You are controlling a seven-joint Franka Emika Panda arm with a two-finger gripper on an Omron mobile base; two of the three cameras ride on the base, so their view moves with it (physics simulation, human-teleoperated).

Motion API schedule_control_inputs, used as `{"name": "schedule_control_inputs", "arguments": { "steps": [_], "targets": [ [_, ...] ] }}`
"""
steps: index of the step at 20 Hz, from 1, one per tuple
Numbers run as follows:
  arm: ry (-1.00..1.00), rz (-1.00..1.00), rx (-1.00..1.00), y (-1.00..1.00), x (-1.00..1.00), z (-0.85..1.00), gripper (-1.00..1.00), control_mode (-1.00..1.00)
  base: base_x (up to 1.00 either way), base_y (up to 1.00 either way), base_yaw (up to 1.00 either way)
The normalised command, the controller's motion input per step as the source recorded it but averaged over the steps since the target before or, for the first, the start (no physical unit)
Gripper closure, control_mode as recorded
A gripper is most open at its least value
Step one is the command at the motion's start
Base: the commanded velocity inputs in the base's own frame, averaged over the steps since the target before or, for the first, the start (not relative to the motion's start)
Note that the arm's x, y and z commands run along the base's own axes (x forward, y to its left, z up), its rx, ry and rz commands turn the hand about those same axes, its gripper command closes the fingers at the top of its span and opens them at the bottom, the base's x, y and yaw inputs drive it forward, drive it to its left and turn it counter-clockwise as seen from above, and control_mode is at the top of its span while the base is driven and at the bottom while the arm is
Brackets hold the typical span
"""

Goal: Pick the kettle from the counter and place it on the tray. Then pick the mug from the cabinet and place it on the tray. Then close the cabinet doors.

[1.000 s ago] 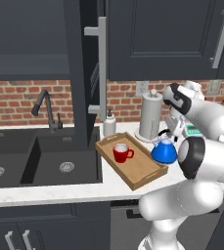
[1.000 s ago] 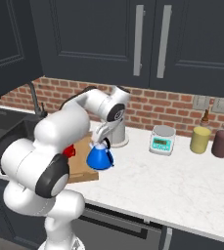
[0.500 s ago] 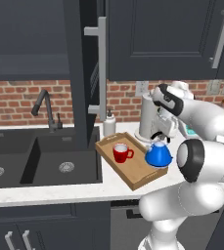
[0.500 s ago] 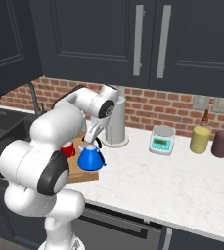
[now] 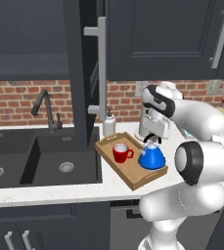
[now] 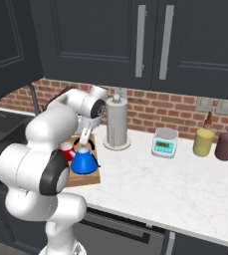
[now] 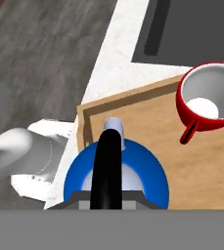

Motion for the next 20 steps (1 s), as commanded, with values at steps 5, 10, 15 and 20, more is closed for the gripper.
{"name": "schedule_control_inputs", "arguments": {
  "steps": [5,10,15,20],
  "targets": [
    [0.0,0.2,0.0,0.56,0.0,0.0,1.0,-1.0,0.0,0.0,0.0],
    [0.0,0.19,0.0,0.5,0.0,-0.01,1.0,-1.0,0.0,0.0,0.0],
    [-0.01,0.11,0.01,0.04,0.0,-0.11,1.0,-1.0,0.0,0.0,0.0],
    [-0.06,0.01,0.01,0.0,-0.01,-0.17,1.0,-1.0,0.0,0.0,0.0]
  ]
}}
